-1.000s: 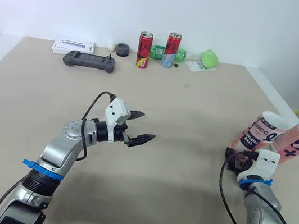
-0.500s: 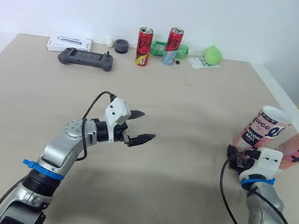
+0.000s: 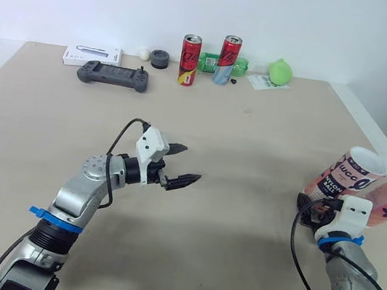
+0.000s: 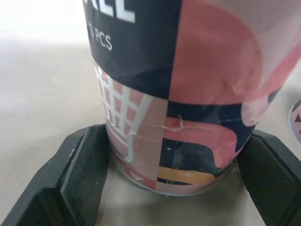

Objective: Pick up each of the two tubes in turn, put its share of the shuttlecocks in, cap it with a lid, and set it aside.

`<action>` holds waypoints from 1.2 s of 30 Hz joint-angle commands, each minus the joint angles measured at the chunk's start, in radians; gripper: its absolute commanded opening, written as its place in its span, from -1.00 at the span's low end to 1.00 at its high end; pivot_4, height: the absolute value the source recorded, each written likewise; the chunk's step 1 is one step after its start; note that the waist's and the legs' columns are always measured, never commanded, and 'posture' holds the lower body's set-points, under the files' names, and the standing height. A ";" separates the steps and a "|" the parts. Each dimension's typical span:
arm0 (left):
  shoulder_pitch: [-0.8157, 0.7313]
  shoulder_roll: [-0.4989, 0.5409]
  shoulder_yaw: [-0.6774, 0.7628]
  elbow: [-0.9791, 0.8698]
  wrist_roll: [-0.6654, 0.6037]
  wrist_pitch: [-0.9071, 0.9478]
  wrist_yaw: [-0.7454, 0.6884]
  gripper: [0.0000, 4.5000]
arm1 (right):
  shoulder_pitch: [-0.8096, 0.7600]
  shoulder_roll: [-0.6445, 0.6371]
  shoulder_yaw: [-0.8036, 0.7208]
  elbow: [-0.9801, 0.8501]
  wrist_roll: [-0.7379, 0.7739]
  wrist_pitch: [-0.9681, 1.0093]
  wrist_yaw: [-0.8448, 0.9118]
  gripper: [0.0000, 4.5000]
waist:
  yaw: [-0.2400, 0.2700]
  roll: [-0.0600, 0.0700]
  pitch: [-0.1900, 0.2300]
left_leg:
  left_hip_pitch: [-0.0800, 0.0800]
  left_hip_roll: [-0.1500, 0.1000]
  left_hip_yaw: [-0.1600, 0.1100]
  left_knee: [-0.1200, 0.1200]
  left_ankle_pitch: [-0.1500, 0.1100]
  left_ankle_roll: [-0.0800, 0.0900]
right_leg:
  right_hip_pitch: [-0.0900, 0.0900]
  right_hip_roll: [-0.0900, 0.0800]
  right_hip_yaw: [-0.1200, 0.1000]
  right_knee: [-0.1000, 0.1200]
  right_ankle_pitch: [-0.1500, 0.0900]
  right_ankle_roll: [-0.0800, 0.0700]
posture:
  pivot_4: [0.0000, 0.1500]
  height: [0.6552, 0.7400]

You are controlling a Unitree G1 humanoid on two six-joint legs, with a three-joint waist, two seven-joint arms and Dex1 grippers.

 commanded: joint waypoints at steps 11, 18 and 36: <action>-0.010 0.012 0.002 -0.022 0.001 -0.011 -0.010 1.00 | 0.107 -0.008 0.009 -0.059 0.062 0.122 0.060 0.93 | 0.013 0.001 0.000 | 0.000 0.002 -0.005 0.000 -0.001 0.000 | 0.002 0.002 -0.005 0.001 -0.002 -0.002 | 1.00 1.00; -0.013 0.012 0.000 -0.016 0.004 -0.015 -0.014 1.00 | 0.137 -0.048 0.015 -0.082 0.046 0.177 0.058 0.93 | 0.023 0.001 -0.001 | 0.000 0.001 -0.005 0.001 -0.001 0.000 | 0.002 0.002 -0.005 0.001 -0.001 -0.002 | 1.00 1.00; -0.008 0.012 -0.002 -0.012 0.007 -0.018 -0.017 1.00 | 0.236 -0.074 0.072 -0.139 0.106 0.421 0.092 0.93 | 0.025 -0.011 -0.021 | 0.007 0.003 -0.009 0.001 -0.002 -0.001 | 0.010 0.003 -0.010 0.001 -0.007 -0.009 | 1.00 1.00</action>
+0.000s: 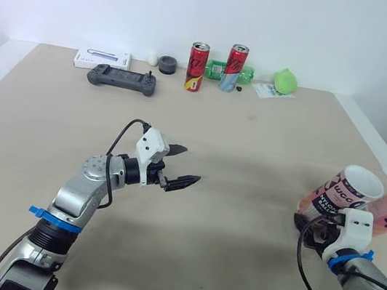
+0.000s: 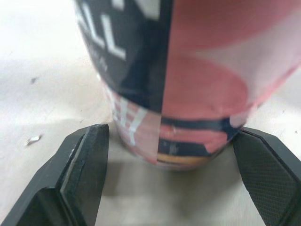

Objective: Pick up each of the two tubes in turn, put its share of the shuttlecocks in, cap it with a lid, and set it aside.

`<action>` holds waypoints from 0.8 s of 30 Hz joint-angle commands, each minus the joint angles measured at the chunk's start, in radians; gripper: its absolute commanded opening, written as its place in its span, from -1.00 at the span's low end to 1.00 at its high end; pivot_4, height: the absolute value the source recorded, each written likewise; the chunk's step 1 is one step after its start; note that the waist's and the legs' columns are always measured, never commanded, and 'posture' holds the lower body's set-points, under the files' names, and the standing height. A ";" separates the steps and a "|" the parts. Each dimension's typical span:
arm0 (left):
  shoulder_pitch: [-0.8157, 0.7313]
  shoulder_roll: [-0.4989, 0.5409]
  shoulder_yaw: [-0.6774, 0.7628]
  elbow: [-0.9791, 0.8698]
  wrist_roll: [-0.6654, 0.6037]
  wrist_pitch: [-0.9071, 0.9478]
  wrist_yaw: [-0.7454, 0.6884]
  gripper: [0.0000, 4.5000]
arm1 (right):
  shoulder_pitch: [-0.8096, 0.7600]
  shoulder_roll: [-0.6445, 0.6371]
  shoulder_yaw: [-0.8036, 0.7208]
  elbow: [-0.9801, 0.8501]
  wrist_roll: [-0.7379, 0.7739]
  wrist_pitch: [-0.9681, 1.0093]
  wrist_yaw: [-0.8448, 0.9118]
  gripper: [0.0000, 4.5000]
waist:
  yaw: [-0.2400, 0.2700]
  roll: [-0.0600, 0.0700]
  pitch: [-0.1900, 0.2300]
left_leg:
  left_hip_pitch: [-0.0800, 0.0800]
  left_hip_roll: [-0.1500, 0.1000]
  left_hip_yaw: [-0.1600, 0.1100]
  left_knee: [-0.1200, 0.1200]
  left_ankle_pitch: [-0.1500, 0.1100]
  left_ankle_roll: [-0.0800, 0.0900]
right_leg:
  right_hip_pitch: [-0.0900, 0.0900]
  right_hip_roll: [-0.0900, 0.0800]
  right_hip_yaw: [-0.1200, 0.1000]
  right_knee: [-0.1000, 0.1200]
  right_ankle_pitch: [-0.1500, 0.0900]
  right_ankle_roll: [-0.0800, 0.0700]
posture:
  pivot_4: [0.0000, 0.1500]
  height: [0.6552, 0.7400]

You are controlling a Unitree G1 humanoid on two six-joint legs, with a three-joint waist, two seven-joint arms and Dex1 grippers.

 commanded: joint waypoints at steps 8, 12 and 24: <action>-0.006 0.005 0.009 -0.011 0.005 -0.022 -0.012 1.00 | 0.140 -0.010 0.090 -0.007 0.011 0.141 0.062 0.93 | 0.001 0.000 -0.008 | 0.001 0.001 -0.001 0.000 -0.001 0.000 | 0.001 0.000 -0.002 0.000 -0.002 -0.001 | 1.00 1.00; 0.005 0.007 0.020 -0.011 -0.001 -0.022 -0.011 1.00 | 0.238 -0.078 0.058 -0.108 0.054 0.150 0.138 0.93 | 0.003 0.002 -0.009 | 0.001 0.001 -0.002 0.000 -0.003 -0.001 | 0.002 0.000 -0.003 0.000 -0.003 0.000 | 1.00 1.00; 0.173 0.087 0.162 -0.105 -0.016 -0.020 0.057 1.00 | 0.257 -0.150 0.110 -0.357 0.211 -0.090 0.451 0.93 | -0.004 0.017 -0.001 | 0.004 0.004 -0.004 0.001 -0.014 -0.001 | 0.005 0.004 -0.004 0.001 -0.013 -0.001 | 1.00 1.00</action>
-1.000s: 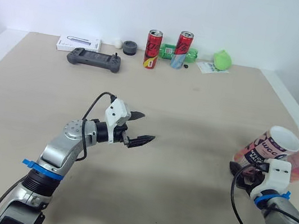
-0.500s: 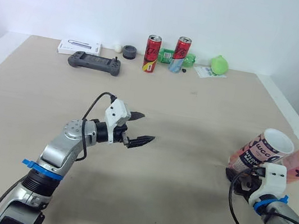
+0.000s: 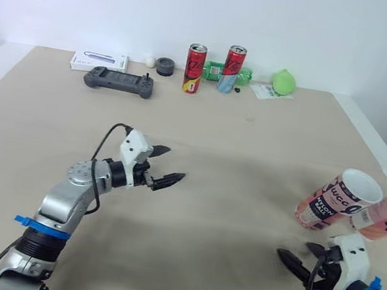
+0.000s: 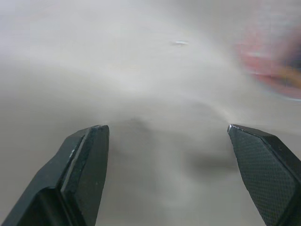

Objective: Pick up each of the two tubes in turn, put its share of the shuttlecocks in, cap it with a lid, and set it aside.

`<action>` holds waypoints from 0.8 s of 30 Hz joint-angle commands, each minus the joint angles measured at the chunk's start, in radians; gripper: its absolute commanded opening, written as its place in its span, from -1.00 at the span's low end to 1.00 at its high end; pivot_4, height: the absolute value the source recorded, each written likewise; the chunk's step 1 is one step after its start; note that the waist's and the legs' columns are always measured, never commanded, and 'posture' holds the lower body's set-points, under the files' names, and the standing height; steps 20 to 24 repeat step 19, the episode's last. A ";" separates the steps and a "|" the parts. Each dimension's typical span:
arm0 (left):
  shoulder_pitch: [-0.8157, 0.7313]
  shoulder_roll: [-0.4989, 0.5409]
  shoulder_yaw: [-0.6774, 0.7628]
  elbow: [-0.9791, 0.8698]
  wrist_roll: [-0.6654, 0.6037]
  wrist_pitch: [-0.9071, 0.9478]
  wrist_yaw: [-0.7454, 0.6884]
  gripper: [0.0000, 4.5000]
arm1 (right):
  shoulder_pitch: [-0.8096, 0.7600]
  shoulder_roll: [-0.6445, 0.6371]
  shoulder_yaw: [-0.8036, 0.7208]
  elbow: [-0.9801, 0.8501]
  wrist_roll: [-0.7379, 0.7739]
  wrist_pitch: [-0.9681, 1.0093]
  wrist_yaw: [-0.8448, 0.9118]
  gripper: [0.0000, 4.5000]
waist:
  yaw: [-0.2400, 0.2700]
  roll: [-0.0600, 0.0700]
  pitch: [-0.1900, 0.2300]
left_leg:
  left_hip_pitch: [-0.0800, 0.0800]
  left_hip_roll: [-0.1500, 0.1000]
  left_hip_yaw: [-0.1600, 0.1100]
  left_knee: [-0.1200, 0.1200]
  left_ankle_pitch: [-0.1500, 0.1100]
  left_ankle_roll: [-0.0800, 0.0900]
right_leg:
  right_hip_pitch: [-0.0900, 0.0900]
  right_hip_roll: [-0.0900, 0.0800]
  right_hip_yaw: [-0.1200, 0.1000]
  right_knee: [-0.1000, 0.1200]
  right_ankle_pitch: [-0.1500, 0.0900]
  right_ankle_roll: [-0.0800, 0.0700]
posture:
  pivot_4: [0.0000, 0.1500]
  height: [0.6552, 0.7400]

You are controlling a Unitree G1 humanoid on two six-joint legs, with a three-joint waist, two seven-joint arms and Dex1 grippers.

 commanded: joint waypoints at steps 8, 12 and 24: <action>0.208 0.112 0.074 -0.214 -0.003 -0.010 0.024 1.00 | -0.340 0.074 0.224 0.139 -0.109 -0.158 -0.031 0.93 | 0.019 0.015 0.016 | -0.006 -0.006 0.004 0.004 0.002 -0.003 | -0.006 -0.006 0.005 0.002 0.004 0.007 | 1.00 1.00; 0.213 0.116 0.084 -0.238 -0.010 0.005 0.043 1.00 | -0.380 0.089 0.249 0.186 -0.125 -0.183 -0.030 0.93 | 0.022 0.015 0.016 | -0.007 -0.007 0.006 0.005 0.002 -0.004 | -0.006 -0.007 0.007 0.001 0.004 0.008 | 1.00 1.00; 0.234 0.127 0.057 -0.268 -0.009 0.046 0.051 1.00 | -0.416 0.140 0.253 0.222 -0.145 -0.241 -0.057 0.93 | 0.022 0.016 0.016 | -0.006 -0.006 0.006 0.003 0.002 -0.004 | -0.008 -0.005 0.007 0.002 0.003 0.007 | 1.00 1.00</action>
